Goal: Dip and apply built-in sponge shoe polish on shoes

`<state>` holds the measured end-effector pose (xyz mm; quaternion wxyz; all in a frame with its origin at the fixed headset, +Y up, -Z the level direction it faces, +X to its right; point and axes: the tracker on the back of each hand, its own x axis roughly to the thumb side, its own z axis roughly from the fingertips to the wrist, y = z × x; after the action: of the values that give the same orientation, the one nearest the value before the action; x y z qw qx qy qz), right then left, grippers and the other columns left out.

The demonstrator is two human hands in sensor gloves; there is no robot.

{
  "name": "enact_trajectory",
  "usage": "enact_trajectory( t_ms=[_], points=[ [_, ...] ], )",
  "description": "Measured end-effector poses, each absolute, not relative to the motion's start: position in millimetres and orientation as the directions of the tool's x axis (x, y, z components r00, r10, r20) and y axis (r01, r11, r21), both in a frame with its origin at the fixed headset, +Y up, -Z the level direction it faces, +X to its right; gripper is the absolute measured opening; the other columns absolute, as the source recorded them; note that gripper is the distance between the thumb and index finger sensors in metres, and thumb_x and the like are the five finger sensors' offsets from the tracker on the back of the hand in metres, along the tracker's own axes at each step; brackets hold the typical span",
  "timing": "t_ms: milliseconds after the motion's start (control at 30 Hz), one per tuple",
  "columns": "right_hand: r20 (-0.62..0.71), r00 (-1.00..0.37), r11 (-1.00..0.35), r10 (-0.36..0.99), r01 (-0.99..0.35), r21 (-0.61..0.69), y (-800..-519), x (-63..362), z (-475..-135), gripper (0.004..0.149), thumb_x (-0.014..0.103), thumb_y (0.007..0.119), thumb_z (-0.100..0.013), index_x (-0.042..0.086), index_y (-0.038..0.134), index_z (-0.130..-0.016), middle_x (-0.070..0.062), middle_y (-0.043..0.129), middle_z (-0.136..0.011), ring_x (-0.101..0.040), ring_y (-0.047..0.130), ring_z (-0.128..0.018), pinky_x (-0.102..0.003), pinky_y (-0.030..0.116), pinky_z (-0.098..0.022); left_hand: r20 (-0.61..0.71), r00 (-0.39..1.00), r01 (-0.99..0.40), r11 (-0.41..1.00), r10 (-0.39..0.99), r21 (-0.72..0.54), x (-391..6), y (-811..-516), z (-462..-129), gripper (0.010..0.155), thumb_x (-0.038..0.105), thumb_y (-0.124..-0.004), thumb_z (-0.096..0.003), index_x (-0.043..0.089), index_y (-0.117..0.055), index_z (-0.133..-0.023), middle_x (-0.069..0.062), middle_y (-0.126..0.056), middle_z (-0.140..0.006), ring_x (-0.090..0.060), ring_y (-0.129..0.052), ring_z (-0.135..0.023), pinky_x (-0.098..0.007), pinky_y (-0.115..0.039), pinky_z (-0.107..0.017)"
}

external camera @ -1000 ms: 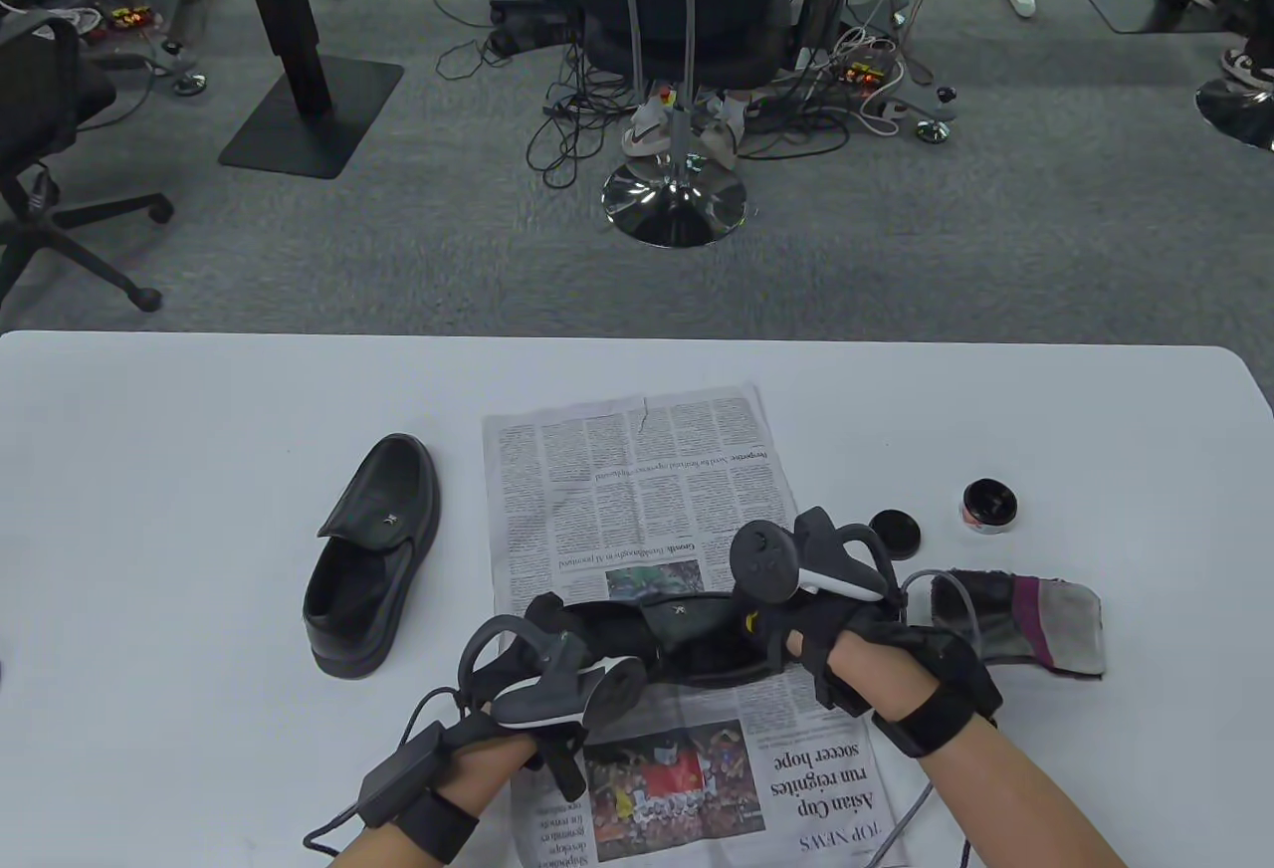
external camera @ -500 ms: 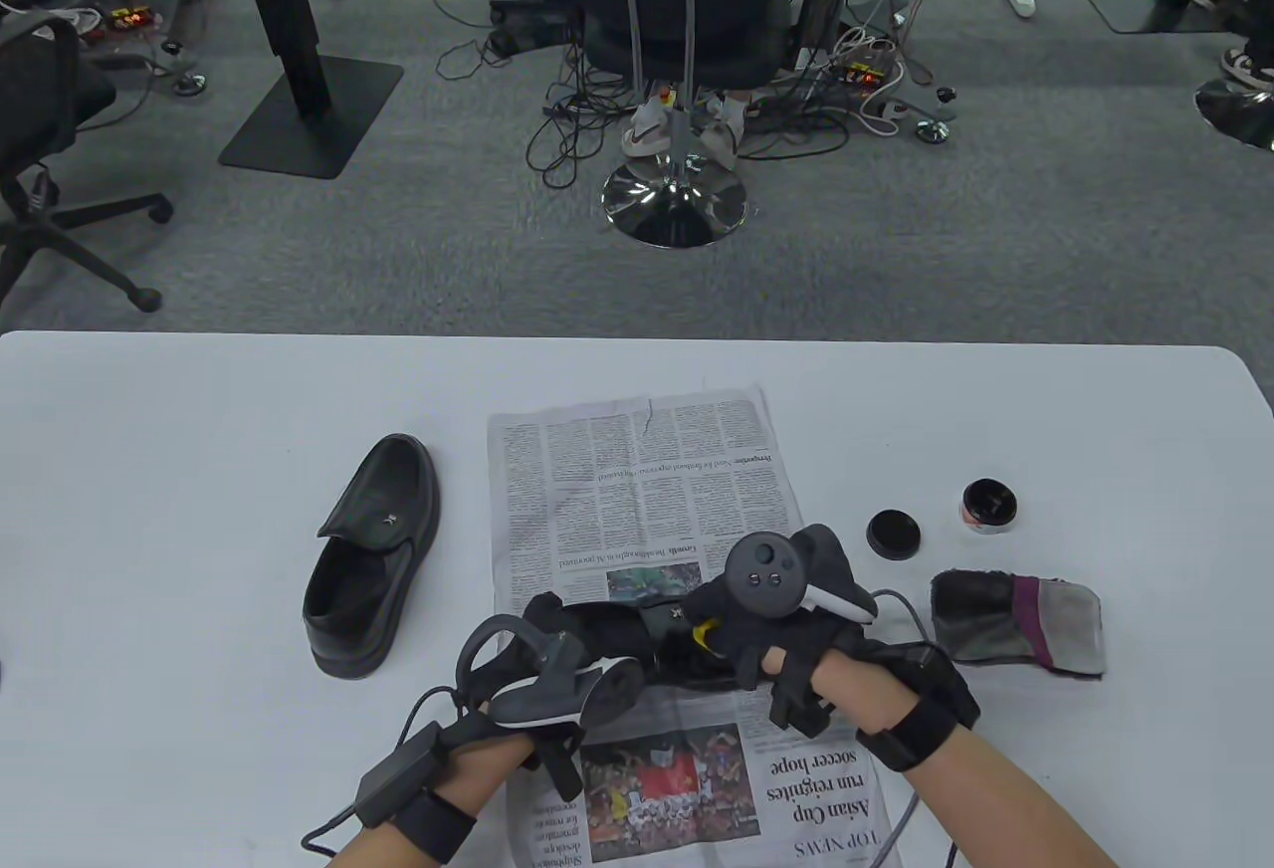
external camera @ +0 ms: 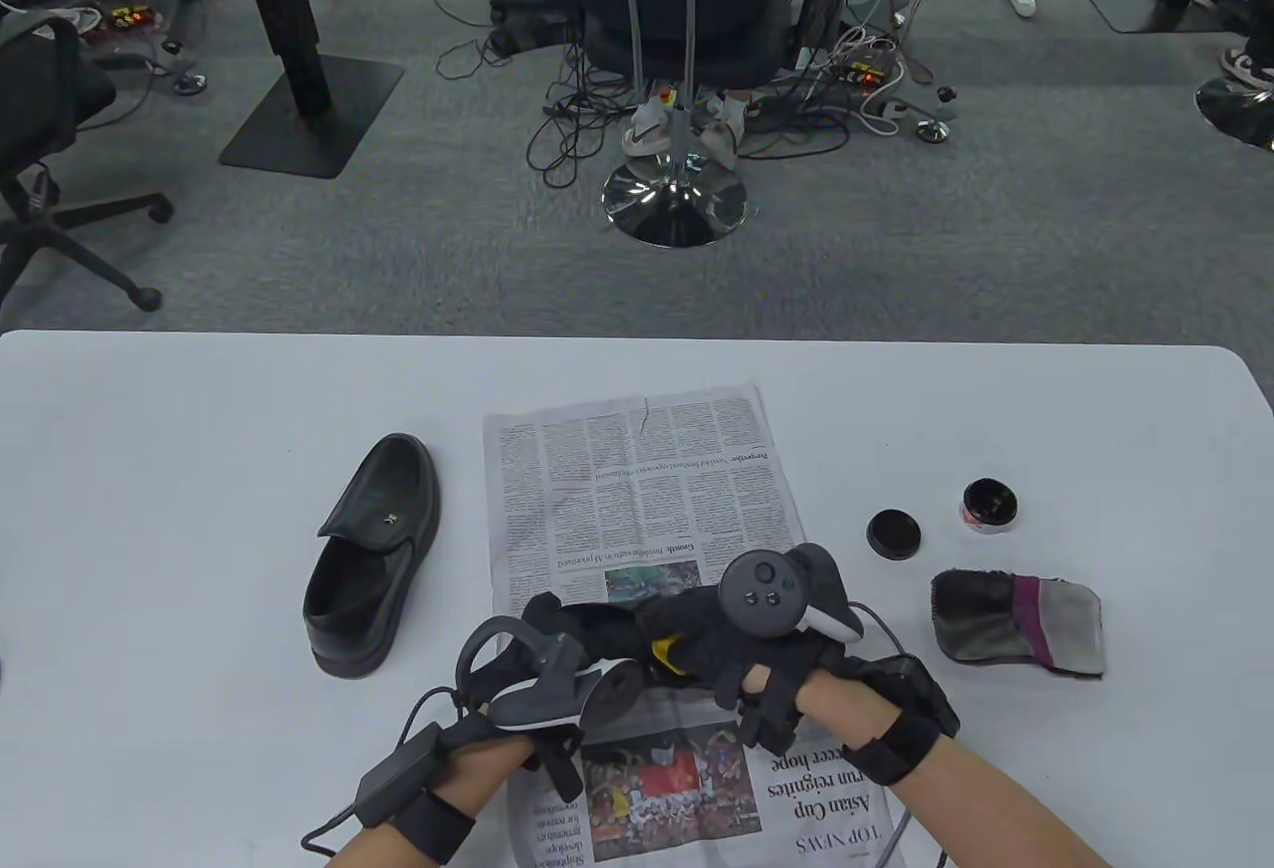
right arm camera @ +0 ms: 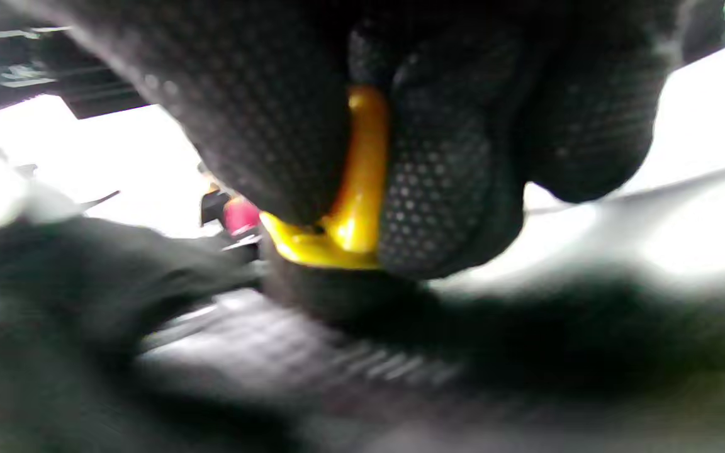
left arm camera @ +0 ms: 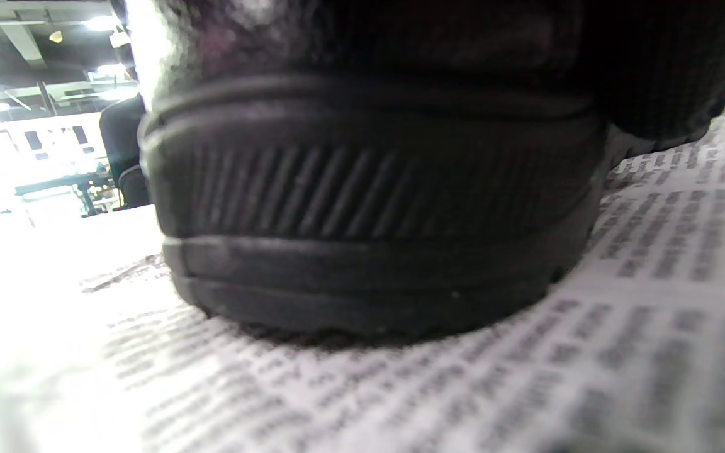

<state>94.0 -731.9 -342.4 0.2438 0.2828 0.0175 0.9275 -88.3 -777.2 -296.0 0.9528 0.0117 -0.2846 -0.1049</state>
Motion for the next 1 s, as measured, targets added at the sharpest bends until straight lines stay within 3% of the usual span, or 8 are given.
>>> enact_trajectory(
  t_ms=[67,233,367,533,667,800,933,1000],
  points=[
    [0.554,-0.806,-0.964,0.206,-0.264,-0.025,-736,93,-344,0.044,0.03,0.094,-0.033,0.021,0.092,-0.076,-0.008,0.096,-0.067,-0.018,0.112,-0.039,-0.044,0.096,-0.042,0.536,0.818,0.189,0.978,-0.208,0.091,-88,-777,-295,0.033,0.066,-0.083,-0.0373,0.043,-0.086,-0.061,0.016,-0.095,-0.038,-0.011,-0.092,-0.043,-0.058,-0.066,-0.068],
    [0.509,-0.603,-0.789,0.615,-0.474,0.392,-738,94,-343,0.045,0.025,0.096,-0.033,0.017,0.091,-0.078,-0.012,0.093,-0.069,-0.024,0.108,-0.04,-0.049,0.091,-0.044,0.535,0.82,0.185,0.979,-0.204,0.091,-89,-777,-295,0.034,0.066,-0.083,-0.0368,0.043,-0.086,-0.061,0.016,-0.095,-0.038,-0.011,-0.092,-0.043,-0.058,-0.066,-0.068],
    [0.504,-0.836,-0.977,0.215,-0.187,0.105,-739,101,-354,0.045,0.03,0.094,-0.034,0.02,0.091,-0.078,-0.009,0.095,-0.066,-0.018,0.11,-0.037,-0.045,0.094,-0.042,0.526,0.824,0.189,0.978,-0.209,0.092,-88,-777,-295,0.034,0.066,-0.083,-0.0368,0.043,-0.087,-0.061,0.017,-0.095,-0.038,-0.01,-0.092,-0.042,-0.058,-0.067,-0.068],
    [0.519,-0.709,-0.875,0.477,-0.328,0.356,-736,95,-345,0.045,0.032,0.096,-0.033,0.017,0.092,-0.076,-0.011,0.096,-0.063,-0.019,0.11,-0.032,-0.045,0.094,-0.038,0.524,0.826,0.188,0.978,-0.206,0.088,-88,-777,-295,0.034,0.066,-0.083,-0.0368,0.043,-0.086,-0.061,0.017,-0.095,-0.038,-0.01,-0.092,-0.042,-0.058,-0.067,-0.068],
    [0.488,-0.842,-0.97,0.231,-0.157,0.188,-733,99,-349,0.045,0.037,0.094,-0.034,0.018,0.092,-0.076,-0.007,0.099,-0.057,-0.018,0.11,-0.026,-0.044,0.095,-0.035,0.523,0.827,0.187,0.978,-0.206,0.09,-88,-777,-295,0.034,0.066,-0.083,-0.0368,0.043,-0.087,-0.061,0.017,-0.095,-0.038,-0.01,-0.092,-0.042,-0.058,-0.067,-0.068],
    [0.521,-0.807,-0.946,0.279,-0.136,0.296,-728,91,-341,0.045,0.036,0.098,-0.032,0.016,0.094,-0.073,-0.008,0.1,-0.054,-0.018,0.111,-0.025,-0.044,0.096,-0.033,0.528,0.825,0.184,0.979,-0.202,0.087,-89,-777,-295,0.034,0.066,-0.083,-0.0368,0.043,-0.086,-0.061,0.017,-0.095,-0.038,-0.01,-0.092,-0.042,-0.058,-0.067,-0.068],
    [0.471,-0.881,-0.959,-0.052,0.175,0.221,-728,103,-355,0.044,0.038,0.098,-0.033,0.019,0.094,-0.072,-0.006,0.101,-0.054,-0.016,0.111,-0.025,-0.043,0.096,-0.035,0.526,0.825,0.19,0.978,-0.207,0.087,-88,-777,-295,0.034,0.066,-0.083,-0.0367,0.043,-0.086,-0.061,0.017,-0.095,-0.038,-0.01,-0.093,-0.042,-0.058,-0.067,-0.068],
    [0.41,-0.911,-0.957,-0.043,0.155,0.244,-728,110,-358,0.044,0.037,0.098,-0.033,0.017,0.094,-0.072,-0.007,0.101,-0.053,-0.017,0.111,-0.024,-0.043,0.095,-0.034,0.526,0.825,0.19,0.978,-0.208,0.087,-88,-777,-295,0.034,0.066,-0.083,-0.0367,0.043,-0.086,-0.061,0.017,-0.095,-0.038,-0.01,-0.092,-0.042,-0.058,-0.067,-0.068]
  ],
)
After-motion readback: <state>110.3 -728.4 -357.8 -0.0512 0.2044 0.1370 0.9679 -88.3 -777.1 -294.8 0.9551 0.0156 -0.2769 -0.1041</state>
